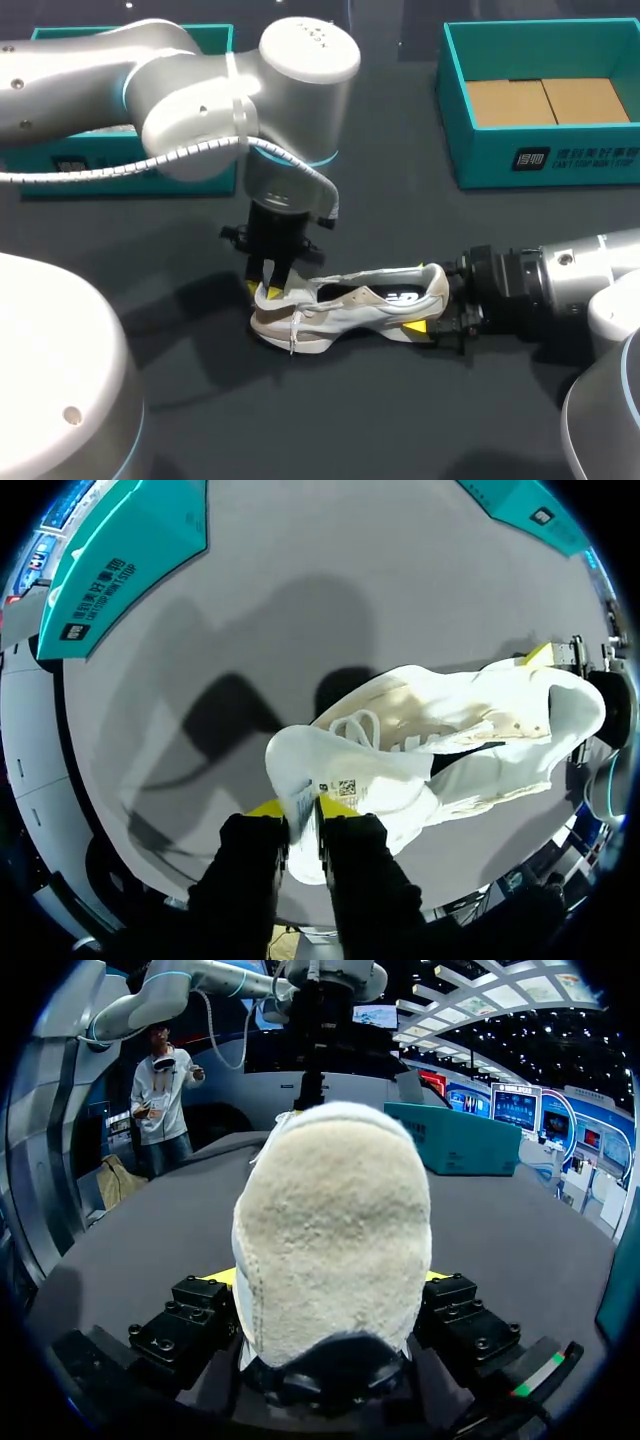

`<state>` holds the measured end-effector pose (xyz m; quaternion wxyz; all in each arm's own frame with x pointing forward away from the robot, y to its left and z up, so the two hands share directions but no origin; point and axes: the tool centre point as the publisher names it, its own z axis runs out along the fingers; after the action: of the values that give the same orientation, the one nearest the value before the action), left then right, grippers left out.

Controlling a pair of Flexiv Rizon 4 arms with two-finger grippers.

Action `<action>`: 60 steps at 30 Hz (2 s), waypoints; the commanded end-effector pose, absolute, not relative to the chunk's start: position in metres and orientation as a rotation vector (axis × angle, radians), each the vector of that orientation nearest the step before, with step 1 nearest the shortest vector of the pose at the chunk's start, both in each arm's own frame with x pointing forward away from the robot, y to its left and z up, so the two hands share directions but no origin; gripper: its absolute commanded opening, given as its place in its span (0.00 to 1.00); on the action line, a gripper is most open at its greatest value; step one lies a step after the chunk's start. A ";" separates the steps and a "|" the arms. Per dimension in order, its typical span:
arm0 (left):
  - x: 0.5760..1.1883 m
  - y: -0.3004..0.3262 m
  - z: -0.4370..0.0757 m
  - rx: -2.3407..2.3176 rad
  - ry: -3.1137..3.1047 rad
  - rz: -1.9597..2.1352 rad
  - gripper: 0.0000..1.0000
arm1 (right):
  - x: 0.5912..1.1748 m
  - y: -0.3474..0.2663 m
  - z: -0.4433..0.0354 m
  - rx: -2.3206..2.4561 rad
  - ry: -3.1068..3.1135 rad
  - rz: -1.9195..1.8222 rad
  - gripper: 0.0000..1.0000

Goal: Take the shoe out of the shoebox, open the shoe tongue, remove and reinsert the insole, then place the shoe into the shoebox

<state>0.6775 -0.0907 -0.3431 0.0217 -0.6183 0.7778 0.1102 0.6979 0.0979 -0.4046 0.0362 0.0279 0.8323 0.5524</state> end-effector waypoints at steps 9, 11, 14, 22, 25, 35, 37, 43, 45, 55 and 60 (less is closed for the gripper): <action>0.675 -0.069 -0.342 -1.891 2.398 0.328 0.42 | 0.697 0.097 -0.405 0.088 2.557 1.692 0.00; 0.677 -0.068 -0.336 -1.891 2.399 0.303 0.42 | 0.697 0.097 -0.405 0.088 2.557 1.692 0.00; 0.677 -0.069 -0.324 -1.867 2.412 0.252 0.42 | 0.697 0.097 -0.405 0.088 2.557 1.692 0.00; 0.688 -0.082 -0.285 -1.862 2.466 0.052 0.46 | 0.697 0.097 -0.405 0.088 2.557 1.692 0.00; 0.694 -0.091 -0.270 -1.848 2.495 -0.024 0.48 | 0.697 0.097 -0.405 0.088 2.557 1.692 0.00; 0.703 -0.136 -0.233 -1.647 2.620 -0.214 0.52 | 0.697 0.097 -0.405 0.088 2.557 1.692 0.00; 0.704 -0.147 -0.227 -1.586 2.653 -0.247 0.53 | 0.697 0.097 -0.405 0.088 2.557 1.692 0.00; 0.702 -0.174 -0.205 -1.372 2.828 -0.333 0.49 | 0.697 0.097 -0.405 0.088 2.557 1.692 0.00; 0.702 -0.183 -0.199 -1.292 2.882 -0.338 0.49 | 0.697 0.097 -0.405 0.088 2.557 1.692 0.00; 0.694 -0.213 -0.170 -0.808 3.105 -0.312 0.43 | 0.697 0.097 -0.405 0.088 2.557 1.692 0.00; 0.687 -0.225 -0.166 -0.565 3.166 -0.262 0.41 | 0.697 0.097 -0.405 0.088 2.557 1.692 0.00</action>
<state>0.6845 -0.2129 -0.1683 -0.0361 -0.1977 0.9726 -0.1167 0.6981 0.0970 -0.4056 0.0364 0.0282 0.8324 0.5523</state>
